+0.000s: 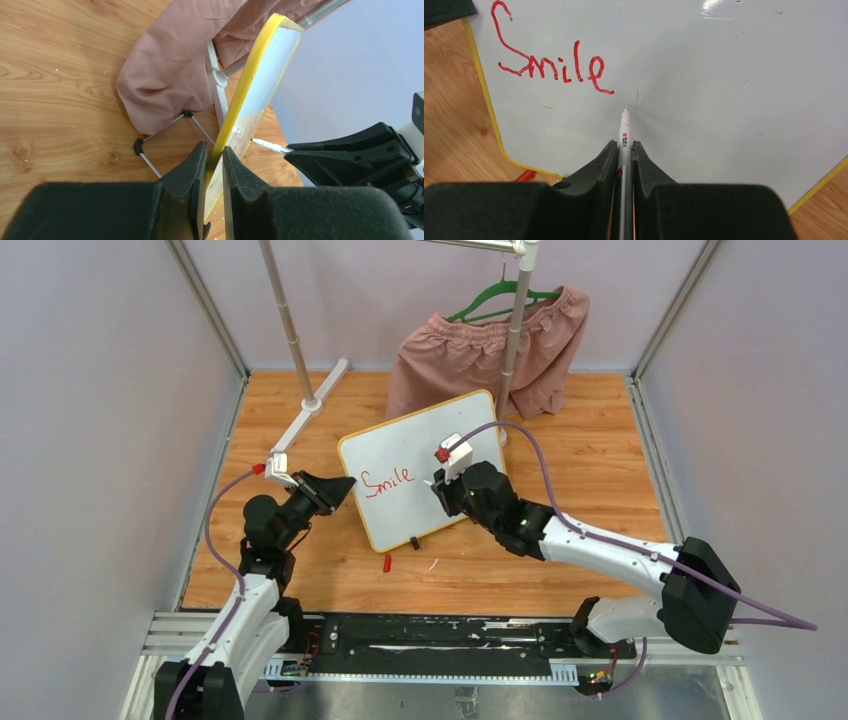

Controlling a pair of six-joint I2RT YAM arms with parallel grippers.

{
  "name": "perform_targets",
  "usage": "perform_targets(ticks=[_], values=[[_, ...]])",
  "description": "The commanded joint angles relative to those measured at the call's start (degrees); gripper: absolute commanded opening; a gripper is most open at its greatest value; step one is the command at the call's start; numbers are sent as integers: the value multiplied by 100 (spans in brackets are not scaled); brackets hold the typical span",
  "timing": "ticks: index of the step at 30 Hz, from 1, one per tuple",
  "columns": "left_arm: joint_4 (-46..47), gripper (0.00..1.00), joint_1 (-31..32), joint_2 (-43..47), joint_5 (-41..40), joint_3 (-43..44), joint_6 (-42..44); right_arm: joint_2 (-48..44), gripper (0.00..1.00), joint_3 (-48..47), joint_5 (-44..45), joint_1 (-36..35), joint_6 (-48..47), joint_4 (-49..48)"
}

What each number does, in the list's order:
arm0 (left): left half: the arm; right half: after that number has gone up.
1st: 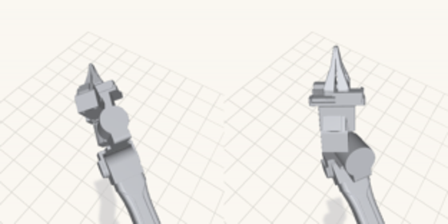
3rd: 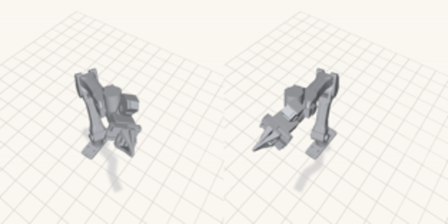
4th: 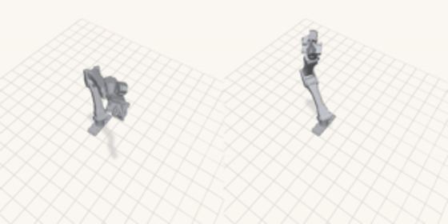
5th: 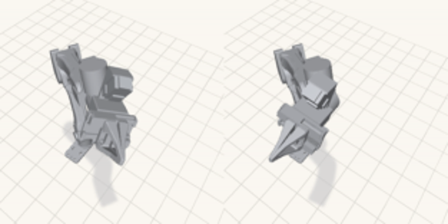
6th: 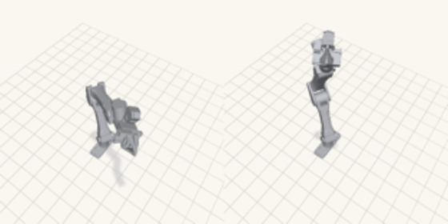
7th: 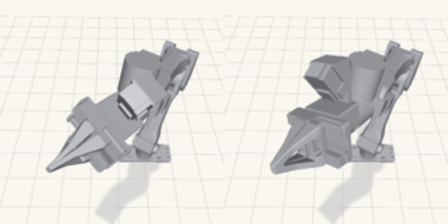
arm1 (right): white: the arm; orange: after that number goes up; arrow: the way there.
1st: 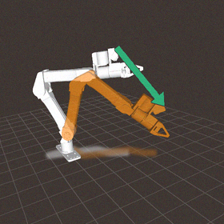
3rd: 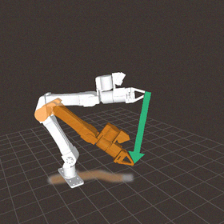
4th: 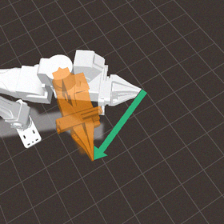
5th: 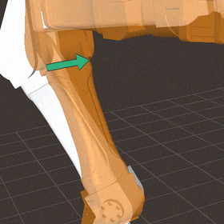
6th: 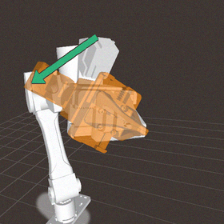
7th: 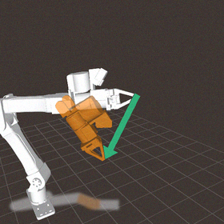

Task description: Write a sentence on the whiteboard

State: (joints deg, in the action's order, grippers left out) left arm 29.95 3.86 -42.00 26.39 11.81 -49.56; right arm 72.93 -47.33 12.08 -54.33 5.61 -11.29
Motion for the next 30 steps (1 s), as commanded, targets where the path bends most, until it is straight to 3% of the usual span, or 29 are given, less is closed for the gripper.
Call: perform_targets(ticks=[1, 30], values=[[63, 0, -15, 30, 137, -47, -36, 81, 0, -231, -9, 1, -101, -206], [63, 0, -13, 49, 155, -38, -45, 331, 0, -324, 23, -46, 10, -295]])
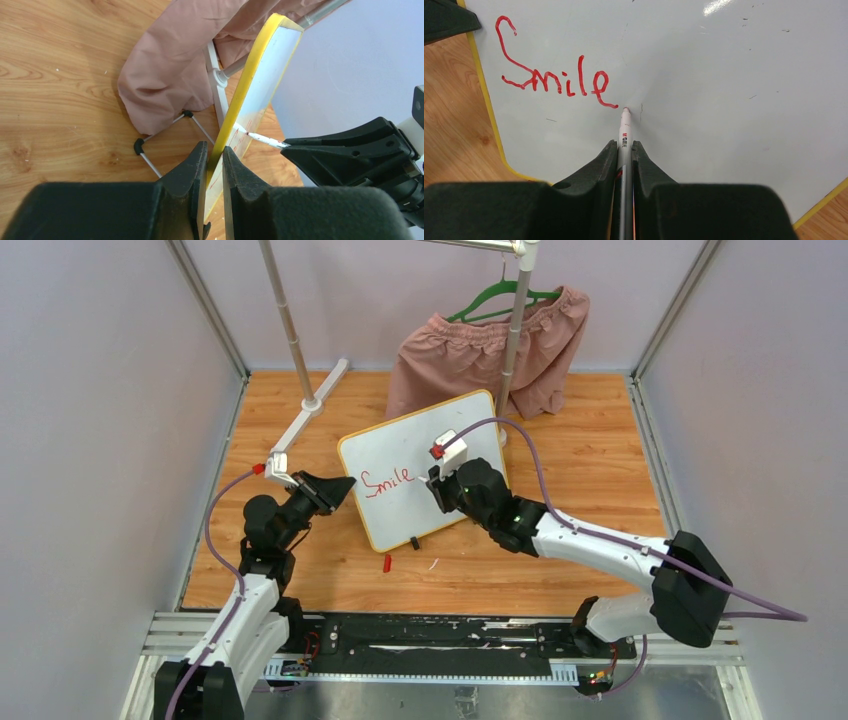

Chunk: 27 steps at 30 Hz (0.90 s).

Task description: Write a sentence on the whiteboard

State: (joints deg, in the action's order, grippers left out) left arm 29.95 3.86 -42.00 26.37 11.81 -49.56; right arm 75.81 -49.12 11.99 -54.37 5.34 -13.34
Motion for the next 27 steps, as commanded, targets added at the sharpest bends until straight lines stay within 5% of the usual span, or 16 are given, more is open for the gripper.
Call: perform_targets(ticks=[1, 27], values=[[63, 0, -11, 47, 162, -36, -45, 52, 0, -148, 34, -39, 41, -85], [59, 0, -8, 48, 147, -38, -36, -225, 0, -631, 260, 140, -270, 209]])
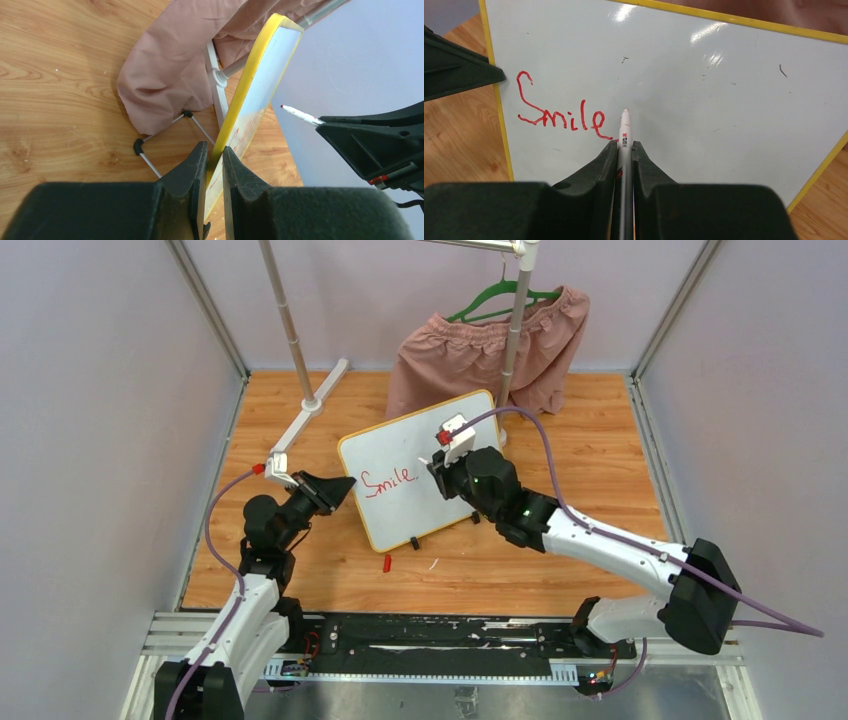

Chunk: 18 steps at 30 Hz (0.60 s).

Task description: Write a sentence on the whiteboard

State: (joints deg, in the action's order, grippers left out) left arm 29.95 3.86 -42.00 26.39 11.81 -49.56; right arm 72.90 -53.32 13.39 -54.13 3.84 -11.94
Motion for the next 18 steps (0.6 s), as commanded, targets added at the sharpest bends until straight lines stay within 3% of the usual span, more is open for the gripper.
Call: perform_targets(ticks=[1, 18], values=[[63, 0, -12, 50, 147, -39, -36, 97, 0, -248, 116, 133, -120, 69], [63, 0, -10, 25, 156, -12, -36, 429, 0, -317, 35, 279, -31, 123]])
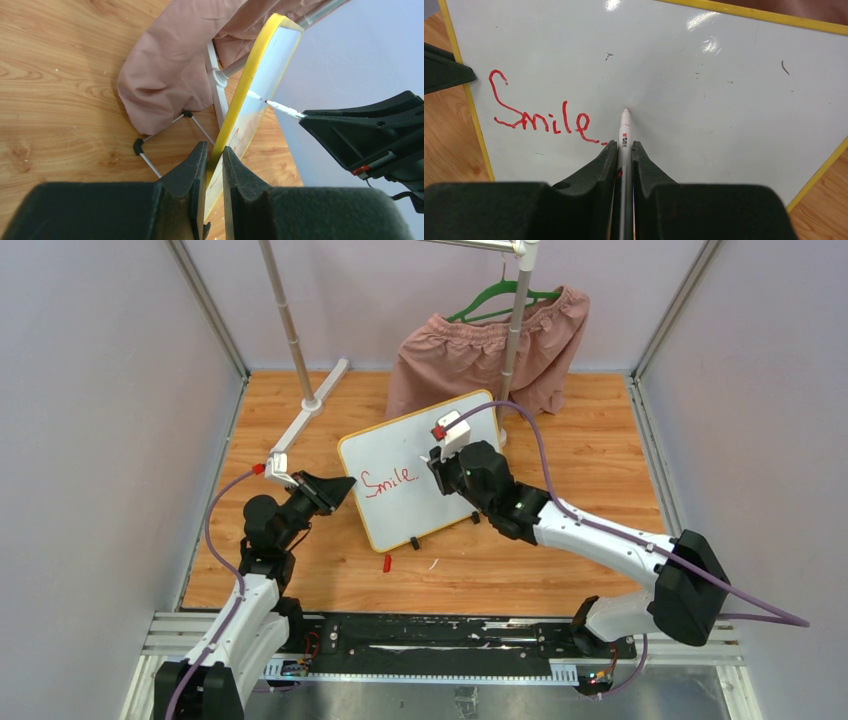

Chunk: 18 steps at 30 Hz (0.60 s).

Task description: Write a sentence on the whiteboard

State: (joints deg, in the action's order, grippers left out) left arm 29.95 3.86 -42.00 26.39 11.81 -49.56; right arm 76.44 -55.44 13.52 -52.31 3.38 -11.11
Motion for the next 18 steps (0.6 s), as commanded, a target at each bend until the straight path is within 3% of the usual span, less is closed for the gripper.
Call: perform_targets(ticks=[1, 18], values=[[63, 0, -11, 32, 156, -12, -36, 91, 0, -87, 16, 96, 36, 32], [61, 0, -11, 29, 138, -3, -30, -62, 0, 366, -68, 94, 308, -31]])
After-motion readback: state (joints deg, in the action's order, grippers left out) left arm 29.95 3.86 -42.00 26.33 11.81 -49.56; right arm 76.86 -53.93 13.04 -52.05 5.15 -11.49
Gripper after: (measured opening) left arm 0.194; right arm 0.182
